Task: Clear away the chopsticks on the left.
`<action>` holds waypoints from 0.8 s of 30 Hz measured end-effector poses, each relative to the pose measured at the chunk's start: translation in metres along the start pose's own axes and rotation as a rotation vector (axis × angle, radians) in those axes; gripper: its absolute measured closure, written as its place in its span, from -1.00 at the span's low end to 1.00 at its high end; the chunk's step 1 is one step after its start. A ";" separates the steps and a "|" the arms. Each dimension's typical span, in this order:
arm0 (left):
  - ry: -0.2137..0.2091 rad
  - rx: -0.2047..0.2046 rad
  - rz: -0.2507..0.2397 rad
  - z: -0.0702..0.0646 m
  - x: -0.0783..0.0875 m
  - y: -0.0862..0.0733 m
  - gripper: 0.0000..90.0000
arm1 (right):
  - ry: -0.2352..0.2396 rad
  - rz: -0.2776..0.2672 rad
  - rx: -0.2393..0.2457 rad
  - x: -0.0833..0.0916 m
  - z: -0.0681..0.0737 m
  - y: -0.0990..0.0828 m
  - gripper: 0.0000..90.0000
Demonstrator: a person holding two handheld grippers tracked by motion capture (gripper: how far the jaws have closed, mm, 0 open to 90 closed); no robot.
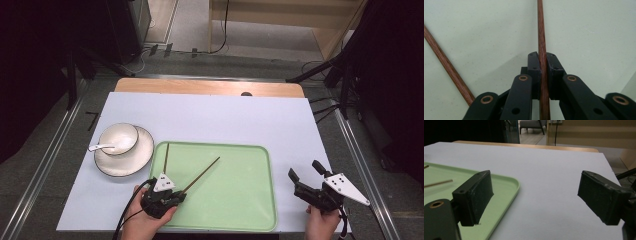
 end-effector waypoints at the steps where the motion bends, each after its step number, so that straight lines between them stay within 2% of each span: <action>1: 0.007 -0.005 -0.002 -0.001 0.000 0.000 0.83 | 0.000 0.001 0.000 0.000 0.000 0.000 -0.72; 5: 0.030 -0.019 -0.006 -0.004 -0.001 0.000 0.79 | 0.001 0.001 0.000 0.000 0.000 0.000 -0.72; 7: 0.009 -0.013 0.001 -0.004 0.000 0.000 0.72 | 0.000 -0.002 0.005 0.000 0.000 0.000 -0.72; 9: -0.035 -0.001 -0.005 -0.003 0.000 0.001 0.57 | 0.000 -0.002 0.004 0.000 0.000 0.000 -0.72; 11: -0.041 -0.003 -0.014 -0.001 -0.001 0.006 0.41 | -0.001 -0.002 0.001 0.000 0.000 0.000 -0.72; 13: -0.053 0.003 -0.039 0.000 -0.002 0.015 0.36 | -0.002 -0.002 -0.002 0.000 -0.001 0.000 -0.72; 14: -0.057 -0.004 -0.063 0.000 -0.002 0.023 0.37 | -0.002 -0.001 -0.002 0.000 -0.001 0.000 -0.72; 16: -0.051 -0.026 -0.095 -0.004 -0.004 0.037 0.51 | -0.001 -0.001 -0.004 0.000 -0.001 0.000 -0.72; 18: -0.052 -0.065 -0.084 -0.010 -0.011 0.048 0.71 | 0.000 0.000 -0.003 0.000 -0.001 0.000 -0.72; 20: -0.043 -0.085 -0.072 -0.014 -0.021 0.059 0.89 | 0.001 0.001 -0.004 0.000 -0.001 0.000 -0.72; 22: -0.048 -0.097 -0.061 -0.017 -0.031 0.068 0.97 | 0.003 0.000 -0.007 0.000 -0.001 0.000 -0.72; 24: -0.051 -0.082 -0.062 -0.017 -0.043 0.080 1.00 | 0.002 -0.001 -0.007 0.000 -0.001 0.000 -0.72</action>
Point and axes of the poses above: each handheld gripper's, and its own axes: x roughly backward along the jaws, y roughly out of its top, z roughly to its left, the point moved 6 cm from there along -x, roughly forward along the jaws, and after that the axes turned 8 degrees about z, right-handed, at the moved point
